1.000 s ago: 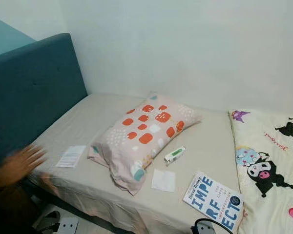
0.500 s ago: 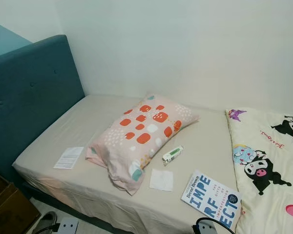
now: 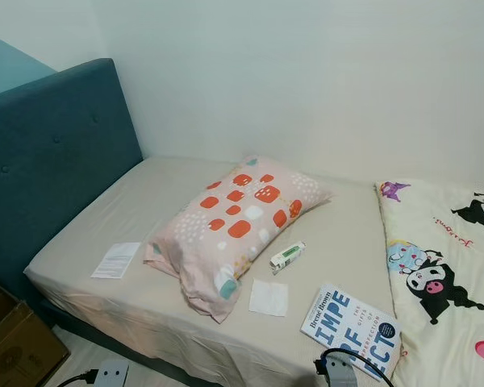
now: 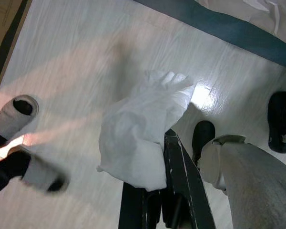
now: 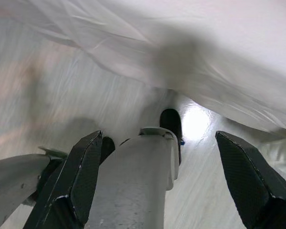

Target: Clean up the room

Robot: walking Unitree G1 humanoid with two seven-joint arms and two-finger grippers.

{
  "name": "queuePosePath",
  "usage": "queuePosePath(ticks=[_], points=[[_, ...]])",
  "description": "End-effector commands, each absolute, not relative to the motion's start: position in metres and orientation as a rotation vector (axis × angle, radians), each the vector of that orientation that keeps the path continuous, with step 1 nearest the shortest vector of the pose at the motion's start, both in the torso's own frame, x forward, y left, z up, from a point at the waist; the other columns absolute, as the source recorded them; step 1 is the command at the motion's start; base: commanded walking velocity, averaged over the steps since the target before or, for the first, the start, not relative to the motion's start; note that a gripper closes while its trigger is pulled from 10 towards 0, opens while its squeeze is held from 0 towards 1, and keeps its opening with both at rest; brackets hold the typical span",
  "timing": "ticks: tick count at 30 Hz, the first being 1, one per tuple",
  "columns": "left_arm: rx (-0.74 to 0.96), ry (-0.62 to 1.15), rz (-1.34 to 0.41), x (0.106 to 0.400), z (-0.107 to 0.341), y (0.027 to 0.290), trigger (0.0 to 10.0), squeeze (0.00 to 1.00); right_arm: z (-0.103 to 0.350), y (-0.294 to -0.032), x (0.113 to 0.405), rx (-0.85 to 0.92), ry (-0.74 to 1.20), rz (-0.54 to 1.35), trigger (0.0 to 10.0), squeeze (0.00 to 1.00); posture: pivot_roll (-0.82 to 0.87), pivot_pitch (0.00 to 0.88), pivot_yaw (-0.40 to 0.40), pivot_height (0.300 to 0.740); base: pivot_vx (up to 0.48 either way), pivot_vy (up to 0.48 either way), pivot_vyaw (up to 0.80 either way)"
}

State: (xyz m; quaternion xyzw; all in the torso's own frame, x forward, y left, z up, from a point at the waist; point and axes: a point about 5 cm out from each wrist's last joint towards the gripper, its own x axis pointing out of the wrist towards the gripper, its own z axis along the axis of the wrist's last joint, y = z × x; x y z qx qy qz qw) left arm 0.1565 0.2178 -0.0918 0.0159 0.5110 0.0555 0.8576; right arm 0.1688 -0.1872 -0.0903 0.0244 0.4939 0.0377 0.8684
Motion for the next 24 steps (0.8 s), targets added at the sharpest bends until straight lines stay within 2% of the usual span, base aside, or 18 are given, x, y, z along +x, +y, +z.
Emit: queuePosePath(ticks=[1, 9, 16, 19, 24], points=[[0.017, 1.070, 0.128, 0.155, -0.092, 0.217, 10.0, 0.00, -0.091, -0.181, 0.169, 0.049, 1.030, 0.109, 10.0, 0.00, -0.08, 0.000, 0.022, 0.740, 0.000, 0.000, 0.77], [-0.022, 1.036, 0.139, 0.166, -0.089, 0.211, 10.0, 0.00, -0.091, -0.192, 0.166, 0.040, 1.030, 0.076, 10.0, 0.00, -0.10, 0.000, -0.004, 0.740, 0.000, 0.000, 0.66], [-0.039, 0.999, 0.131, 0.177, -0.085, 0.207, 10.0, 0.00, -0.072, -0.202, 0.200, 0.075, 0.909, 0.017, 10.0, 0.00, -0.11, 0.000, 0.018, 0.740, 0.000, 0.000, 0.00], [-0.043, 0.974, 0.133, 0.185, -0.081, 0.208, 10.0, 0.00, -0.062, -0.194, 0.219, 0.076, 0.849, 0.069, 10.0, 0.00, -0.10, 0.000, 0.018, 0.740, 0.000, 0.000, 0.72], [-0.051, 0.955, 0.139, 0.190, -0.078, 0.209, 10.0, 0.00, -0.059, -0.190, 0.225, 0.068, 0.831, 0.085, 10.0, 0.00, -0.10, 0.000, 0.018, 0.740, 0.000, 0.000, 0.68]])
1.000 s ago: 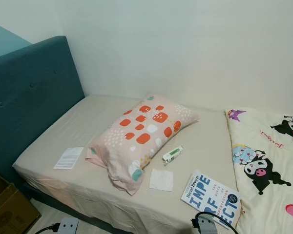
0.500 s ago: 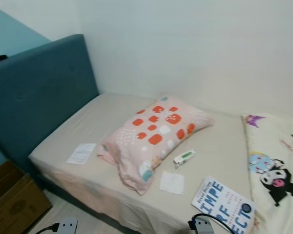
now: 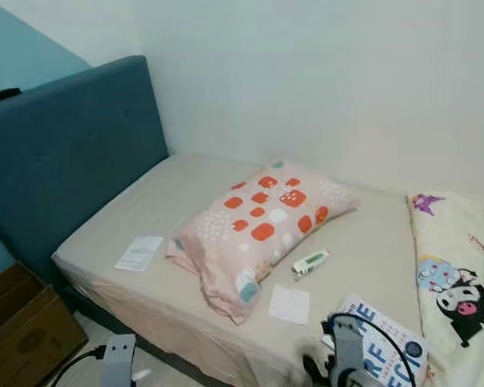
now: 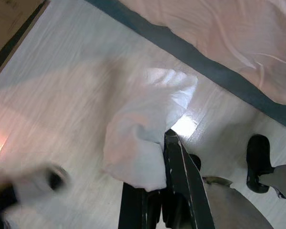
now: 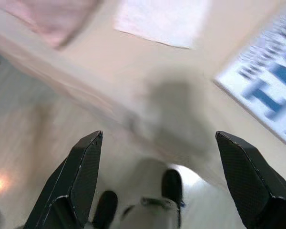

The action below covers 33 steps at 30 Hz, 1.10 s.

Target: Clean up the room

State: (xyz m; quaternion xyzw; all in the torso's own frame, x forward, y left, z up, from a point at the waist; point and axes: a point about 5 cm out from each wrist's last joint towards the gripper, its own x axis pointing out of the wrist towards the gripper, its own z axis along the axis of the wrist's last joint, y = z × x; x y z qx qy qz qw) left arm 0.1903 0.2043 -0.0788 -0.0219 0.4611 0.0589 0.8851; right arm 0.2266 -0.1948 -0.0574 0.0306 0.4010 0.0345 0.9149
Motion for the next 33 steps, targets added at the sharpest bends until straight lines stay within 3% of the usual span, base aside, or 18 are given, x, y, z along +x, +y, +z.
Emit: queuePosePath(ticks=[1, 33], points=[[-0.059, 0.949, 0.145, 0.191, -0.078, 0.209, 10.0, 0.00, -0.058, -0.189, 0.226, 0.071, 0.825, 0.087, 10.0, 0.00, -0.09, 0.000, 0.012, 0.740, 0.000, 0.000, 0.68], [-0.066, 0.985, 0.150, 0.176, -0.084, 0.211, 10.0, 0.00, -0.048, -0.195, 0.240, 0.131, 0.737, 0.013, 10.0, 0.00, -0.09, 0.000, 0.027, 0.740, 0.000, 0.000, 0.68]])
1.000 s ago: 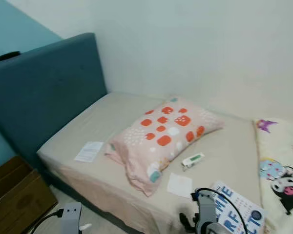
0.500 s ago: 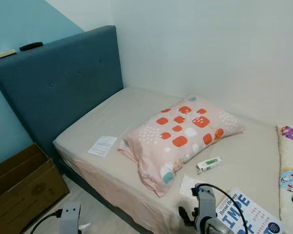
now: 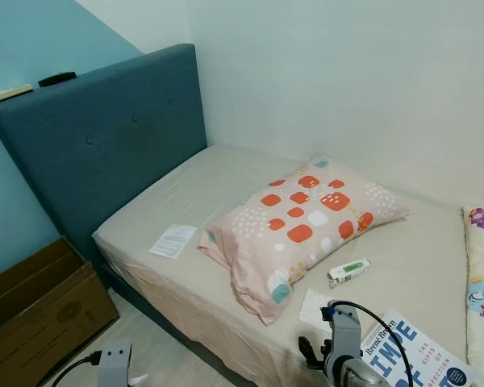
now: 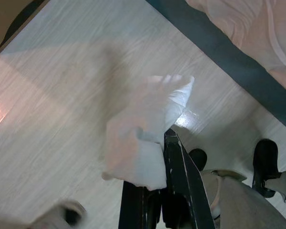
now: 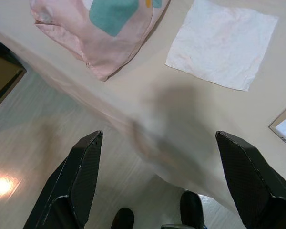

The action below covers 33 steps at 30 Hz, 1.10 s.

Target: Clean up the room

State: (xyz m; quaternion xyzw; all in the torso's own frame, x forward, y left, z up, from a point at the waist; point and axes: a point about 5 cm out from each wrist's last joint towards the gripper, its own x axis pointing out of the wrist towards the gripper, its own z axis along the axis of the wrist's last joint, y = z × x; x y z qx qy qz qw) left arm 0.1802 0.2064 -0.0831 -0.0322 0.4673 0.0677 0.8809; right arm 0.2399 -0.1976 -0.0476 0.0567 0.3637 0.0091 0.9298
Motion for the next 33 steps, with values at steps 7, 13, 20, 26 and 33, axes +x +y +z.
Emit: queuePosePath(ticks=[7, 13, 20, 26, 33], points=[[-0.078, 0.995, 0.177, 0.173, -0.086, 0.211, 10.0, 0.00, -0.051, -0.190, 0.236, 0.134, 0.751, 0.024, 10.0, 0.00, -0.08, 0.000, 0.017, 0.740, 0.000, -0.335, 0.68], [-0.081, 0.995, 0.186, 0.173, -0.086, 0.212, 10.0, 0.00, -0.054, -0.188, 0.233, 0.127, 0.763, 0.033, 10.0, 0.00, -0.08, 0.000, 0.015, 0.740, 0.000, 0.000, 0.68], [-0.077, 1.005, 0.181, 0.170, -0.087, 0.212, 10.0, 0.00, -0.057, -0.192, 0.228, 0.103, 0.782, 0.025, 10.0, 0.00, -0.09, 0.000, 0.008, 0.740, 0.000, 0.000, 0.68], [-0.073, 1.011, 0.173, 0.169, -0.088, 0.211, 10.0, 0.00, -0.057, -0.198, 0.227, 0.062, 0.789, 0.002, 10.0, 0.00, -0.09, 0.000, 0.001, 0.740, 0.000, 0.000, 0.68], [-0.075, 1.009, 0.147, 0.170, -0.088, 0.208, 10.0, 0.00, -0.055, -0.198, 0.230, 0.045, 0.785, 0.021, 10.0, 0.00, -0.09, 0.000, -0.002, 0.740, 0.000, -0.074, 0.44]])
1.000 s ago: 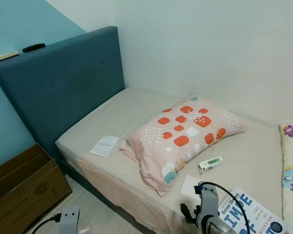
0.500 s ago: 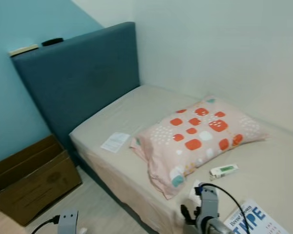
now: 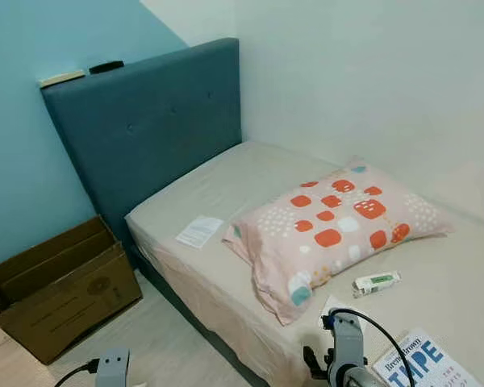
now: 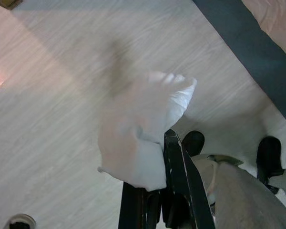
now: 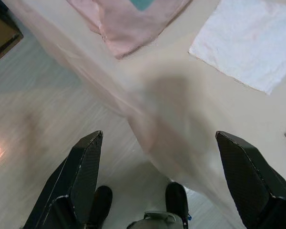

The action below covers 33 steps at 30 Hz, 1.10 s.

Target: Clean up the room

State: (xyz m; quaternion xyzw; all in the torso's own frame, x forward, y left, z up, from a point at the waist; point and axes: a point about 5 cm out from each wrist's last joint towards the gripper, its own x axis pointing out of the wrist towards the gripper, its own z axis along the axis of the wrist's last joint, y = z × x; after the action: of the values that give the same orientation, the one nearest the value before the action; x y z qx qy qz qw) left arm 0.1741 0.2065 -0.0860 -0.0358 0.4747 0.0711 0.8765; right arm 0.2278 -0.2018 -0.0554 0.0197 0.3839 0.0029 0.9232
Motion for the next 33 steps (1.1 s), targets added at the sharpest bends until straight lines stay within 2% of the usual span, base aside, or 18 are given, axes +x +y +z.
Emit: queuePosePath(ticks=[1, 10, 16, 21, 33], points=[[-0.073, 1.011, 0.143, 0.1700, -0.0879, 0.2068, 10.0, 0.00, -0.0546, -0.1980, 0.2300, 0.039, 0.785, 0.027, 10.0, 0.00, -0.09, 0.000, 0.000, 0.740, 0.000, -0.311, 0.66], [-0.073, 1.007, 0.134, 0.1731, -0.0872, 0.2031, 10.0, 0.00, -0.0539, -0.1968, 0.2317, 0.028, 0.782, 0.018, 10.0, 0.00, -0.09, 0.000, 0.000, 0.740, 0.000, -0.463, 0.65], [-0.085, 1.011, 0.151, 0.1713, -0.0878, 0.2050, 10.0, 0.00, -0.0543, -0.2008, 0.2301, 0.049, 0.779, -0.017, 10.0, 0.00, -0.10, 0.000, 0.004, 0.740, 0.000, 0.000, 0.57], [-0.084, 1.016, 0.150, 0.1696, -0.0884, 0.2055, 10.0, 0.00, -0.0561, -0.2003, 0.2273, 0.069, 0.786, -0.015, 10.0, 0.00, -0.10, 0.000, 0.007, 0.740, 0.000, 0.000, 0.00], [-0.088, 1.018, 0.152, 0.1689, -0.0888, 0.2052, 10.0, 0.00, -0.0587, -0.1996, 0.2236, 0.037, 0.805, 0.002, 10.0, 0.00, -0.09, 0.000, 0.004, 0.740, 0.000, 0.000, 0.72]])
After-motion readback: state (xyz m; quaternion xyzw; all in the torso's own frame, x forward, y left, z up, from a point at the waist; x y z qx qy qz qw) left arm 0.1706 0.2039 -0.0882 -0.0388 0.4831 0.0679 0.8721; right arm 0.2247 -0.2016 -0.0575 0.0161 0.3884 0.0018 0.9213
